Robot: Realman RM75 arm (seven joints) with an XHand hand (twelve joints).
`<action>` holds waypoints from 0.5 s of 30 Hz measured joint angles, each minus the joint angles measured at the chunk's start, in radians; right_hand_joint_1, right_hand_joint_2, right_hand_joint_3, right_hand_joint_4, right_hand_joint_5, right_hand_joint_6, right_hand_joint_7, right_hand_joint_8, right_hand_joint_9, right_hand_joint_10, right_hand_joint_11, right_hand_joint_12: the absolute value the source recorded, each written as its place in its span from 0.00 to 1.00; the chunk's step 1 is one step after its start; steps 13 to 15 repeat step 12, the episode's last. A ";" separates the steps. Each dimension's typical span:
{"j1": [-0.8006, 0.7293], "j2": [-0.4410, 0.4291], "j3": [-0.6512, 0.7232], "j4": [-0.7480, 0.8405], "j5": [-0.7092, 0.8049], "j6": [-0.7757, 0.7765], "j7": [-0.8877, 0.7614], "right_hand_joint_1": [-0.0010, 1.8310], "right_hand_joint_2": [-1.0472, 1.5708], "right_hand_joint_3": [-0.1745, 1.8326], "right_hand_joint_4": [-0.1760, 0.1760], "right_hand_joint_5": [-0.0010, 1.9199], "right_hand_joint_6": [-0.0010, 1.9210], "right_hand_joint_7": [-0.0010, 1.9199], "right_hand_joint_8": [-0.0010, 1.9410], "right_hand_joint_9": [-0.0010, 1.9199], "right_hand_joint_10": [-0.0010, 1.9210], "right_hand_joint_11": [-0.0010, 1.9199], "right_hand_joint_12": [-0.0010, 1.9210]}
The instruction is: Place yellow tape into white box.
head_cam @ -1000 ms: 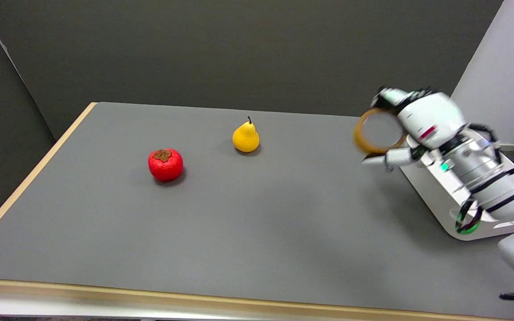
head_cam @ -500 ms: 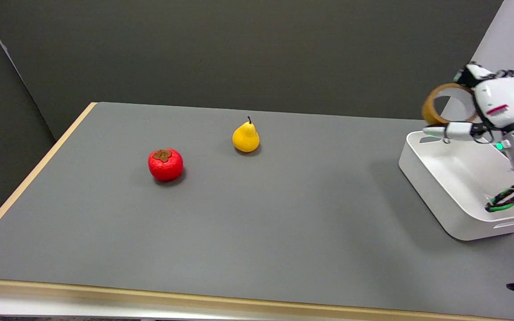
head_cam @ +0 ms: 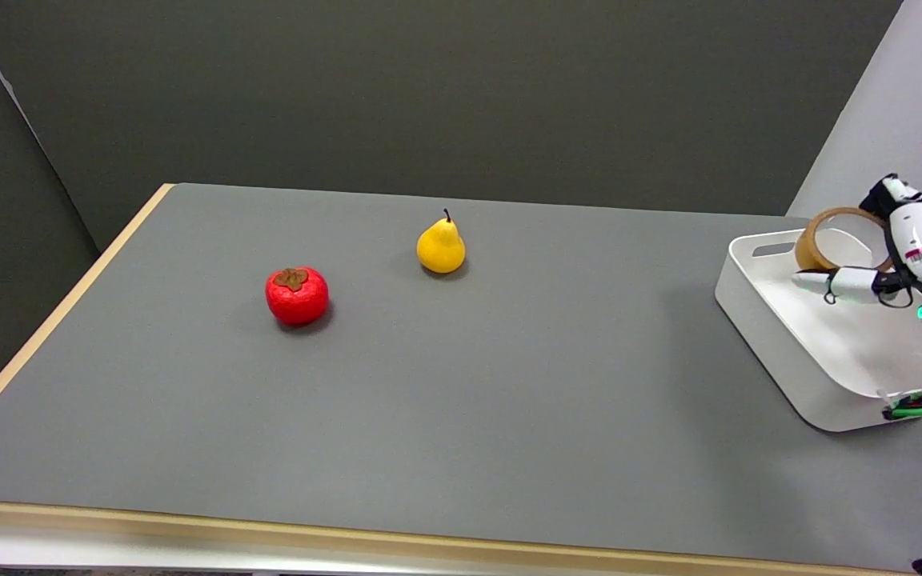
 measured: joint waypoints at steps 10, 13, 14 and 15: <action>-0.024 -0.002 -0.068 0.026 0.067 0.089 0.106 0.19 0.59 0.47 0.49 0.00 0.00 0.00 0.00 0.00 0.04 0.00 0.57; -0.026 0.001 -0.075 0.032 0.075 0.104 0.138 0.19 0.60 0.47 0.49 0.00 0.00 0.00 0.00 0.00 0.01 0.00 0.54; -0.026 0.001 -0.075 0.032 0.075 0.104 0.138 0.19 0.60 0.47 0.49 0.00 0.00 0.00 0.00 0.00 0.01 0.00 0.54; -0.026 0.001 -0.075 0.032 0.075 0.104 0.138 0.19 0.60 0.47 0.49 0.00 0.00 0.00 0.00 0.00 0.01 0.00 0.54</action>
